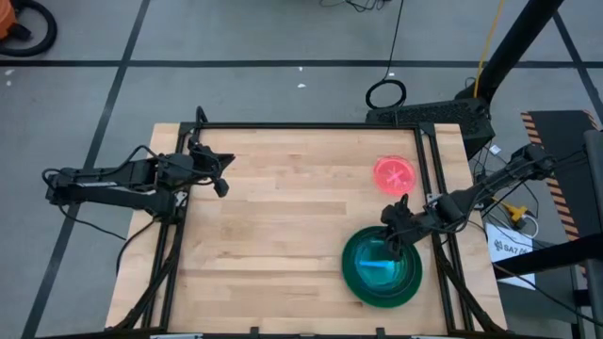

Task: Stack plastic plates
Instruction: Stack the blue plate on top of the light green plate, then stack the pink plate on top of the blue plate

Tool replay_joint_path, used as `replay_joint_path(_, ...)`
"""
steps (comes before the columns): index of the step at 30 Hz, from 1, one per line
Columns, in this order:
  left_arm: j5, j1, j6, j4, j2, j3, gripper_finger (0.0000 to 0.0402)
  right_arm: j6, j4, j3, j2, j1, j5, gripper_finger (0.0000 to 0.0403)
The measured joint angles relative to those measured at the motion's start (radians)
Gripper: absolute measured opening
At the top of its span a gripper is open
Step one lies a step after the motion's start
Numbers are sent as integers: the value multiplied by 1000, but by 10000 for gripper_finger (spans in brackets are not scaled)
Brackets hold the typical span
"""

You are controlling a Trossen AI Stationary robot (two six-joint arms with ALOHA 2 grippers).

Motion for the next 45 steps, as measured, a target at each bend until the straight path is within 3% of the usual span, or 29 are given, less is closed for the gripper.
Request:
replay_joint_path(9, 1, 0, -78, 10, 77, 0, 39, 19, -24, 0, -23, 7, 9, 87)
replay_joint_path(12, 1, 0, -98, 34, 132, 0, 39, -15, -6, 0, -33, 7, 79, 93)
replay_joint_path(18, 7, -6, -149, 119, 275, 0, 39, 30, -20, 0, -35, -26, 336, 89)
replay_joint_path(21, 9, -21, -157, 175, 360, 0, 39, 53, -27, 0, -35, -78, 367, 85)
replay_joint_path(26, 11, -32, -134, 262, 487, 0, 39, 52, -24, 3, -35, -202, 351, 78)
replay_joint_path(31, 36, 10, -25, 355, 581, 0, 39, -41, -26, 40, -25, -373, 218, 70)
replay_joint_path(45, 346, 241, 249, 416, 695, 0, 39, -384, -110, 212, 234, -858, -4, 61)
